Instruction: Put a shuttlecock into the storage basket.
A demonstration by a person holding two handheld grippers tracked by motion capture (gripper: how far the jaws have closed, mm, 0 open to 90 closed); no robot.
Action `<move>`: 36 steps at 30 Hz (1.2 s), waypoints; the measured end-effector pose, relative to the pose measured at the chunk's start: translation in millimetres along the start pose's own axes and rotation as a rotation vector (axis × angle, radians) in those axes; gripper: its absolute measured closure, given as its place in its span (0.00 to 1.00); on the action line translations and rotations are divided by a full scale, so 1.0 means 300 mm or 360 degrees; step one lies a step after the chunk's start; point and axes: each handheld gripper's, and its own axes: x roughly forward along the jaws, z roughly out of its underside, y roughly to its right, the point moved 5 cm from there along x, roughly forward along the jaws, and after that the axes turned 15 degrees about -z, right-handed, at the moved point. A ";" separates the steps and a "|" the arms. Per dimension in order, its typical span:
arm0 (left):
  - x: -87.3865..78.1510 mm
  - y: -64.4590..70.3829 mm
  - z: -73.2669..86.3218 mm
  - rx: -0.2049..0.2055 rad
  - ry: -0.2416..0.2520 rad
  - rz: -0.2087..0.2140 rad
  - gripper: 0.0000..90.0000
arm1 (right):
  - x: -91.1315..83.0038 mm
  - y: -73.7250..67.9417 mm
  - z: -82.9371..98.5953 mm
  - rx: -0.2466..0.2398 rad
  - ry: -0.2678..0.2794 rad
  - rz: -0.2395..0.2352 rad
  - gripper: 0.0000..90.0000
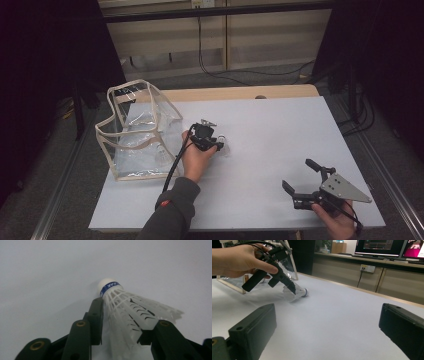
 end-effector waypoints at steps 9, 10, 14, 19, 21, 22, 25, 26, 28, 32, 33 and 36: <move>-0.007 -0.006 -0.003 -0.0029 -0.0007 0.0021 0.97 | 0.000 -0.001 -0.002 -0.0001 0.0005 -0.0002 0.02; -0.011 -0.006 -0.004 -0.0023 -0.0017 0.0037 0.98 | -0.001 0.000 -0.002 -0.0003 0.0003 0.0003 0.02; -0.029 -0.006 -0.008 -0.0067 -0.0041 0.0080 0.98 | -0.002 0.000 -0.002 0.0000 0.0002 0.0007 0.02; -0.053 -0.016 -0.008 -0.0097 -0.0105 0.0133 0.98 | 0.000 -0.002 -0.003 -0.0003 0.0001 -0.0003 0.02; -0.063 -0.022 -0.011 -0.0106 -0.0109 0.0144 0.98 | 0.001 -0.003 -0.003 -0.0001 -0.0001 -0.0003 0.02; -0.068 -0.023 -0.012 -0.0117 -0.0111 0.0151 0.98 | 0.001 -0.004 -0.003 0.0004 -0.0001 -0.0004 0.02; -0.082 -0.027 -0.017 -0.0121 -0.0116 0.0164 0.98 | 0.001 -0.005 -0.004 0.0001 0.0000 -0.0003 0.02; -0.087 -0.028 -0.020 -0.0123 -0.0117 0.0170 0.98 | 0.001 -0.005 -0.004 -0.0001 0.0001 -0.0001 0.02; -0.097 -0.027 -0.026 -0.0130 -0.0120 0.0185 0.98 | 0.002 -0.005 -0.004 0.0000 0.0002 -0.0002 0.02; -0.117 -0.024 -0.041 -0.0129 -0.0132 0.0211 0.98 | 0.001 -0.005 -0.003 -0.0001 -0.0001 -0.0003 0.02; -0.122 -0.025 -0.044 -0.0124 -0.0136 0.0214 0.98 | 0.001 -0.004 -0.004 -0.0001 -0.0002 -0.0001 0.02; -0.136 -0.023 -0.054 -0.0142 -0.0140 0.0234 0.98 | 0.000 -0.004 -0.004 -0.0003 -0.0001 -0.0001 0.02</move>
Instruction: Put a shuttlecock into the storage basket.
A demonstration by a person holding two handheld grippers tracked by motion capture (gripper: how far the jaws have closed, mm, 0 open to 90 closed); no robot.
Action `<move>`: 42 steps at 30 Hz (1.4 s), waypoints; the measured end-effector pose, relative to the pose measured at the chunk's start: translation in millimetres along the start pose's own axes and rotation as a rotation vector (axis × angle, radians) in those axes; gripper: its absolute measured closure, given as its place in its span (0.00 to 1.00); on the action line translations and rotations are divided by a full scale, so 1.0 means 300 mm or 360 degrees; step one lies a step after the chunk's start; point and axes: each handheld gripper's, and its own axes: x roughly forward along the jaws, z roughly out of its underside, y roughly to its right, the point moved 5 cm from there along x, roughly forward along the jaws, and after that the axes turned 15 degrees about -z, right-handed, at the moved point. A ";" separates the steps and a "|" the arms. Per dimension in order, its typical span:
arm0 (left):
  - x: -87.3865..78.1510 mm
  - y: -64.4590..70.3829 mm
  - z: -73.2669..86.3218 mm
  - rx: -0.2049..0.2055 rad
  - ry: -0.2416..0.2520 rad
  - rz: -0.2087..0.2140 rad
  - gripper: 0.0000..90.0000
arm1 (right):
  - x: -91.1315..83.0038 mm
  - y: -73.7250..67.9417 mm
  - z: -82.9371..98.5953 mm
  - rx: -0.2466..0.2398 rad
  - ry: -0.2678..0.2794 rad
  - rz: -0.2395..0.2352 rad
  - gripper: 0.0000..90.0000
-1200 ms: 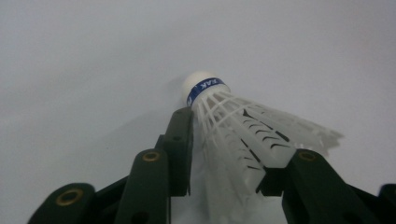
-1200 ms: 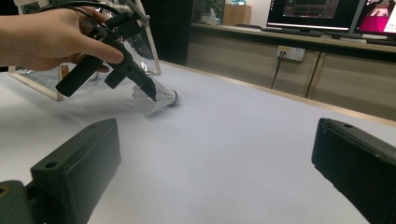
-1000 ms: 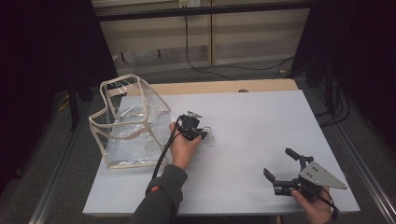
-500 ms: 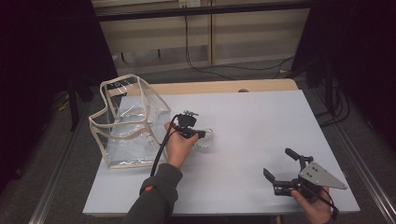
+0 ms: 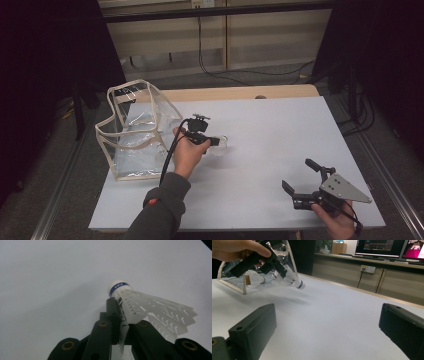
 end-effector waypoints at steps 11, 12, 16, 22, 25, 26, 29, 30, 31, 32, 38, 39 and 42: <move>-0.048 0.001 -0.019 0.0023 -0.0047 0.0033 0.98 | 0.002 -0.002 -0.001 -0.0003 0.0004 -0.0002 0.02; -0.052 0.002 -0.021 0.0024 -0.0048 0.0033 0.98 | 0.002 -0.002 -0.001 -0.0001 0.0005 -0.0002 0.02; -0.070 0.005 -0.030 0.0026 -0.0066 0.0051 0.98 | 0.002 -0.002 -0.001 -0.0003 0.0005 -0.0006 0.02; -0.103 0.009 -0.048 0.0014 -0.0073 0.0073 0.98 | 0.002 -0.003 -0.002 -0.0001 0.0006 -0.0005 0.02; -0.117 0.010 -0.054 0.0029 -0.0082 0.0070 0.98 | 0.000 -0.002 -0.002 0.0000 0.0004 -0.0004 0.02; -0.122 0.011 -0.057 0.0033 -0.0085 0.0078 0.98 | 0.001 -0.003 -0.002 0.0001 0.0005 -0.0006 0.02; -0.136 0.017 -0.064 0.0024 -0.0090 0.0093 0.98 | 0.002 -0.003 -0.002 0.0000 0.0008 -0.0005 0.02; -0.140 0.018 -0.066 0.0031 -0.0094 0.0095 0.98 | 0.002 -0.003 -0.003 -0.0001 0.0008 -0.0005 0.02; -0.145 0.021 -0.069 0.0028 -0.0094 0.0094 0.98 | 0.002 -0.003 -0.003 -0.0001 0.0009 -0.0005 0.02; -0.150 0.022 -0.071 0.0032 -0.0094 0.0093 0.98 | 0.002 -0.004 -0.003 -0.0001 0.0008 -0.0006 0.02; -0.174 0.024 -0.085 0.0049 -0.0101 0.0090 0.98 | 0.002 -0.003 -0.002 -0.0001 0.0007 -0.0004 0.02; -0.178 0.024 -0.087 0.0053 -0.0103 0.0091 0.98 | 0.002 -0.003 -0.002 -0.0003 0.0007 -0.0005 0.02; -0.186 0.027 -0.093 0.0062 -0.0110 0.0089 0.98 | 0.003 -0.005 -0.002 0.0000 0.0005 -0.0004 0.02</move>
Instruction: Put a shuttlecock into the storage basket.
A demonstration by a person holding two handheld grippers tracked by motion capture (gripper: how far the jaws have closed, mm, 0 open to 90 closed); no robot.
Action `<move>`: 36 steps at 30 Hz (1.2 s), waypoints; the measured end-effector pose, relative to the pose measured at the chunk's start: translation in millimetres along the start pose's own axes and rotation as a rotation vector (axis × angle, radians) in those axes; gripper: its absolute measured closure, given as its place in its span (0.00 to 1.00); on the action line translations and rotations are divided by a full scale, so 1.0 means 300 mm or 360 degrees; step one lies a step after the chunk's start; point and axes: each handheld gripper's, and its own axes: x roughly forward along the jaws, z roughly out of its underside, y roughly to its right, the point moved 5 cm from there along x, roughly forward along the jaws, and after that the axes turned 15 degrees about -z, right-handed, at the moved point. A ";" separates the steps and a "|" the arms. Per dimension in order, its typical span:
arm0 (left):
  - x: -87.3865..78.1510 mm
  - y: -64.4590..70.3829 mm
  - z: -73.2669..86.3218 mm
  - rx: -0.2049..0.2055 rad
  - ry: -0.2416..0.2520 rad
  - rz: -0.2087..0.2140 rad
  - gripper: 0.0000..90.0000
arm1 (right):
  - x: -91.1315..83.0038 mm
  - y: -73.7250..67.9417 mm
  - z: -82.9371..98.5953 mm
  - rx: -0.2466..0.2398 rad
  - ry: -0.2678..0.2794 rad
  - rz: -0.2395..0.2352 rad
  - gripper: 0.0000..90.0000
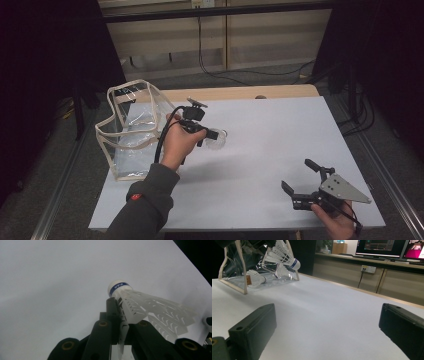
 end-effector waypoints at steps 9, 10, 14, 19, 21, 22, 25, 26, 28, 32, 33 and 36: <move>-0.037 -0.006 -0.024 0.0011 -0.0003 -0.0002 0.98 | -0.001 0.003 0.001 -0.0006 0.0001 0.0001 0.02; -0.041 -0.008 -0.027 0.0012 -0.0001 -0.0003 0.98 | 0.000 0.003 0.001 -0.0007 0.0001 0.0001 0.02; -0.059 -0.016 -0.034 0.0015 0.0006 -0.0015 0.98 | 0.000 0.004 0.002 -0.0003 -0.0001 0.0001 0.02; -0.080 -0.017 -0.038 0.0022 -0.0010 -0.0008 0.98 | -0.002 0.008 0.004 0.0000 -0.0007 0.0009 0.02; -0.086 -0.018 -0.040 0.0027 -0.0015 -0.0004 0.98 | -0.002 0.009 0.003 0.0001 -0.0001 0.0011 0.02; -0.089 -0.020 -0.042 0.0026 -0.0010 -0.0010 0.98 | -0.003 0.009 0.003 0.0000 -0.0004 0.0013 0.02; -0.100 -0.026 -0.046 0.0024 -0.0008 -0.0013 0.98 | -0.002 0.009 0.003 0.0001 -0.0005 0.0012 0.02; -0.104 -0.026 -0.047 0.0018 -0.0009 -0.0015 0.98 | -0.001 0.009 0.004 0.0000 -0.0006 0.0011 0.02; -0.111 -0.031 -0.050 0.0025 -0.0009 -0.0016 0.98 | 0.000 0.010 0.005 -0.0003 -0.0008 0.0010 0.02; -0.121 -0.039 -0.054 0.0024 -0.0012 -0.0027 0.98 | -0.001 0.012 0.006 0.0000 -0.0006 0.0011 0.02; -0.125 -0.041 -0.055 0.0023 -0.0013 -0.0025 0.98 | -0.001 0.013 0.006 0.0001 -0.0007 0.0015 0.02; -0.132 -0.045 -0.060 0.0023 -0.0009 -0.0026 0.98 | -0.001 0.014 0.007 0.0003 -0.0007 0.0015 0.02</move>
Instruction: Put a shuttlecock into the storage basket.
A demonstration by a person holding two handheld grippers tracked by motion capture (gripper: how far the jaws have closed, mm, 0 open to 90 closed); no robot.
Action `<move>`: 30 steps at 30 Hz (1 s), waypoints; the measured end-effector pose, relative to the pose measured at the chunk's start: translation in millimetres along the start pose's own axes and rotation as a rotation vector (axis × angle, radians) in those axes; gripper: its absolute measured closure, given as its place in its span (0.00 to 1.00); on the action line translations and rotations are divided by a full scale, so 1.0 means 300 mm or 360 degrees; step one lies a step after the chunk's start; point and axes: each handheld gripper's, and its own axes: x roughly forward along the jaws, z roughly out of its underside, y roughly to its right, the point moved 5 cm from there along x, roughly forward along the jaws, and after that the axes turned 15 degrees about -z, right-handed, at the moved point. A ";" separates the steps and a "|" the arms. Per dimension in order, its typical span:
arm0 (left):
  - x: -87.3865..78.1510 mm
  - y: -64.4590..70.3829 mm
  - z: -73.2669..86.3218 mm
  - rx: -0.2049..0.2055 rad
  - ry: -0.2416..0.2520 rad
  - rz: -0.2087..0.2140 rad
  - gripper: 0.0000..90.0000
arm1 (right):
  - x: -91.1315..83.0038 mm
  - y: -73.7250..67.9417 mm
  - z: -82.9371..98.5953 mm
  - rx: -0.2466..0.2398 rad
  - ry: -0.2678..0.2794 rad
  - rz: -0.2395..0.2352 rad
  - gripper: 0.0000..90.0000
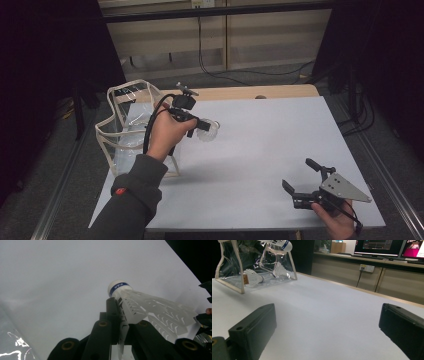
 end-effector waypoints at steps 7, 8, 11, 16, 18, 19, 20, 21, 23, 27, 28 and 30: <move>-0.025 -0.008 -0.013 0.0003 -0.0001 0.0001 0.98 | -0.001 0.001 0.000 0.0003 -0.0001 0.0004 0.02; -0.027 -0.010 -0.014 0.0003 0.0000 -0.0004 0.98 | -0.001 0.000 0.001 0.0009 -0.0003 0.0005 0.02; -0.033 -0.014 -0.017 0.0000 -0.0002 -0.0003 0.98 | -0.002 0.001 0.000 0.0005 -0.0001 0.0003 0.02; -0.043 -0.021 -0.021 -0.0011 -0.0008 -0.0004 0.98 | -0.003 0.001 0.000 0.0007 -0.0001 0.0004 0.02; -0.049 -0.024 -0.025 -0.0017 -0.0002 -0.0005 0.98 | -0.003 0.001 0.000 0.0006 0.0001 0.0004 0.02; -0.052 -0.025 -0.026 -0.0016 -0.0003 -0.0005 0.98 | -0.003 0.001 0.000 0.0006 0.0001 0.0004 0.02; -0.055 -0.026 -0.027 -0.0014 -0.0001 -0.0010 0.98 | -0.003 0.001 0.000 0.0006 0.0000 0.0005 0.02; -0.058 -0.026 -0.028 -0.0013 0.0001 -0.0011 0.98 | -0.003 0.001 0.000 0.0006 0.0003 0.0006 0.02; -0.062 -0.028 -0.030 -0.0008 0.0002 -0.0009 0.98 | -0.003 0.000 0.000 0.0007 0.0000 0.0004 0.02; -0.069 -0.031 -0.033 -0.0002 0.0000 -0.0021 0.98 | -0.003 0.000 0.000 0.0010 0.0000 0.0004 0.02; -0.072 -0.031 -0.034 -0.0010 0.0001 -0.0020 0.98 | -0.003 0.000 0.000 0.0009 0.0002 0.0006 0.02; -0.077 -0.033 -0.036 -0.0012 0.0000 -0.0011 0.98 | -0.003 0.001 0.000 0.0011 0.0003 0.0006 0.02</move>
